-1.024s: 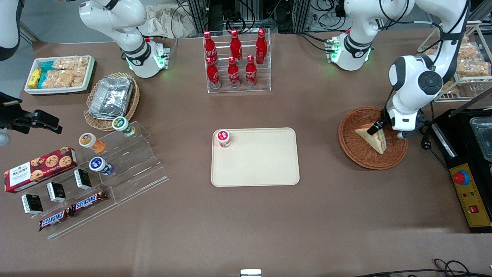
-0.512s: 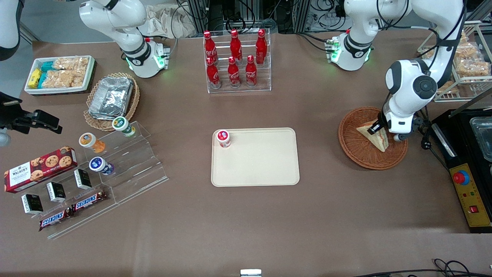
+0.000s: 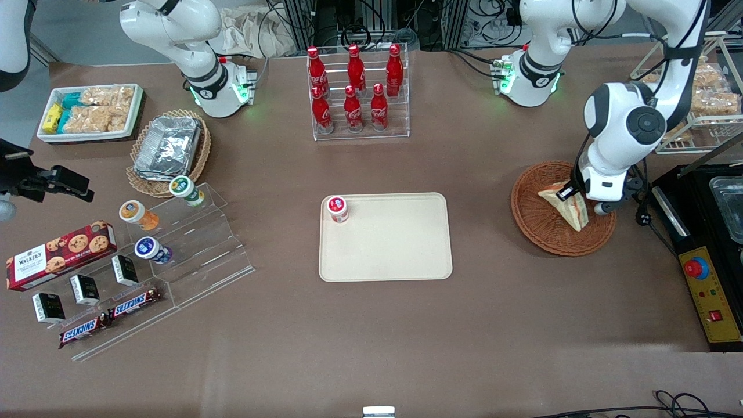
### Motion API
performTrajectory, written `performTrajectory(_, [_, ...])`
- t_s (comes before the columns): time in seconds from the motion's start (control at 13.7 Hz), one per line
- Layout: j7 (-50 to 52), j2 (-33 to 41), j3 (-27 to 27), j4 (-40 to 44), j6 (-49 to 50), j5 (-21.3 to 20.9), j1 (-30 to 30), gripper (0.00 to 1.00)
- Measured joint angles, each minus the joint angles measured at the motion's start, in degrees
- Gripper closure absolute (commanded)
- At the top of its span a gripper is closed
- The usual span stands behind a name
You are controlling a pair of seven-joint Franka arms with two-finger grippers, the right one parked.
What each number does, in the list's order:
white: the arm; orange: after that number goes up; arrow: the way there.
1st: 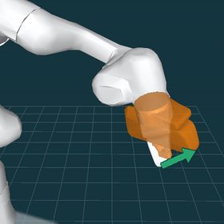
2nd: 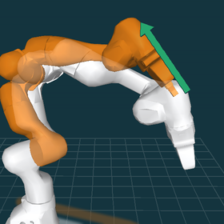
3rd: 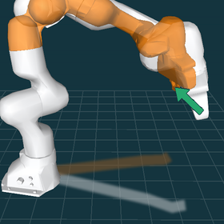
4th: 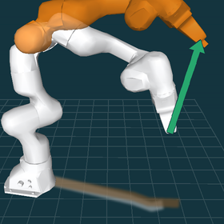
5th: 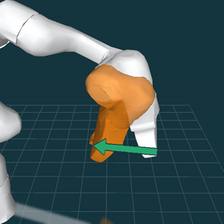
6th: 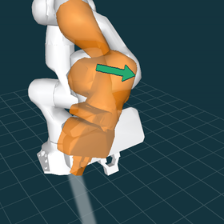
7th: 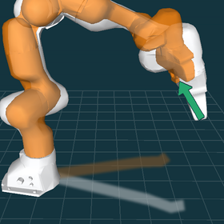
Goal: Place sandwich from basket to tray
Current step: 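Carry the held sandwich with the left gripper over to the cream tray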
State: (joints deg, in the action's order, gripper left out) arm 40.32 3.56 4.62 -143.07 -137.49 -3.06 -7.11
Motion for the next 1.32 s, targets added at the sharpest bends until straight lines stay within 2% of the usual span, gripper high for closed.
performTrajectory(0.22, [-1.64,2.39,-1.31,7.37,11.74,-2.1,-0.04,1.0])
performTrajectory(0.37, [-4.4,2.46,-2.34,15.92,22.25,-2.29,-0.06,1.0])
performTrajectory(0.51, [-6.53,1.43,-4.38,23.44,28.74,-2.33,-0.08,1.0])
performTrajectory(0.95, [-6.82,-5.54,-15.5,38.57,37.85,-2.2,-0.28,1.0])
performTrajectory(1.32, [-5.95,-12.19,-25.35,44.02,38.53,-2.23,-0.4,1.0])
